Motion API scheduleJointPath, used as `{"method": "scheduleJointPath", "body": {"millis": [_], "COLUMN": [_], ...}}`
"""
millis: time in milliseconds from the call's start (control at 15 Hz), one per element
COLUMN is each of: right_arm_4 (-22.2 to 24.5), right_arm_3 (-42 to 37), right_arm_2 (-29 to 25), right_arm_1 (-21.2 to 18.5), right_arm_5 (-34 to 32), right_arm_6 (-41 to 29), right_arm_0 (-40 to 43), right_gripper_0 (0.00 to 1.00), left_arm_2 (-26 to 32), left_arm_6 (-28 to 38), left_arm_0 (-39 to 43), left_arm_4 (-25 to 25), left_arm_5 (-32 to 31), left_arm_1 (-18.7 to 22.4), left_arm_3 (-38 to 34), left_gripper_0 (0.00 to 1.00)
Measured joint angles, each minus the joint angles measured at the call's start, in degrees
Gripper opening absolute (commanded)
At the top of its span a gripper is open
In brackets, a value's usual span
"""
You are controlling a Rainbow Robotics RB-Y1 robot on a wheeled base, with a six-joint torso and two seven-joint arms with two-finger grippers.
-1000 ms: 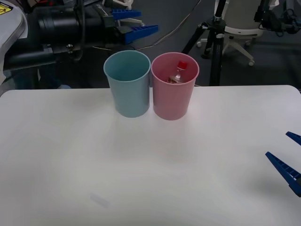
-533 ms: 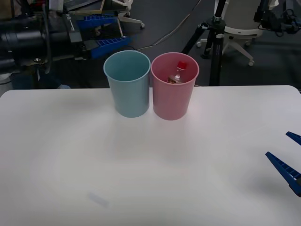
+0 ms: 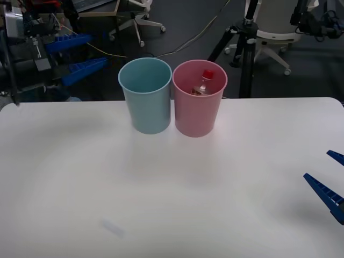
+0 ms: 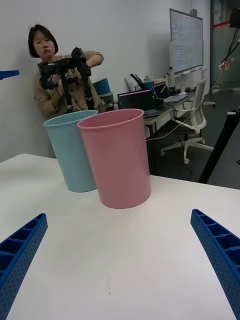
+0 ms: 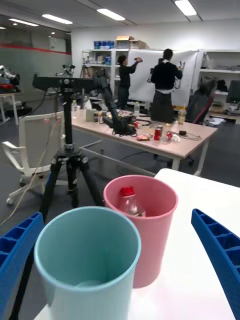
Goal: Grasp the object on the table and drop it into the matching bin: aluminum can to the light blue bin, PET bottle to the pink bin.
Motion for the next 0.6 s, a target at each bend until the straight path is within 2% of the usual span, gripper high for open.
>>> {"method": "scheduleJointPath", "body": {"millis": [467,600], "right_arm_4": [0.0,0.0], "right_arm_3": [0.0,0.0], "right_arm_2": [0.0,0.0], "right_arm_1": [0.0,0.0], "right_arm_5": [0.0,0.0], "right_arm_6": [0.0,0.0], "right_arm_0": [0.0,0.0], "right_gripper_0": [1.00,1.00], "left_arm_2": [15.6,22.4], "left_arm_6": [-0.1,0.4], "left_arm_0": [17.2,21.8], "left_arm_4": [-1.9,-7.2], "left_arm_5": [-2.8,-4.2], "left_arm_1": [-1.2,-4.5], "left_arm_3": [-3.0,-4.6], "left_gripper_0": [1.00,1.00]}}
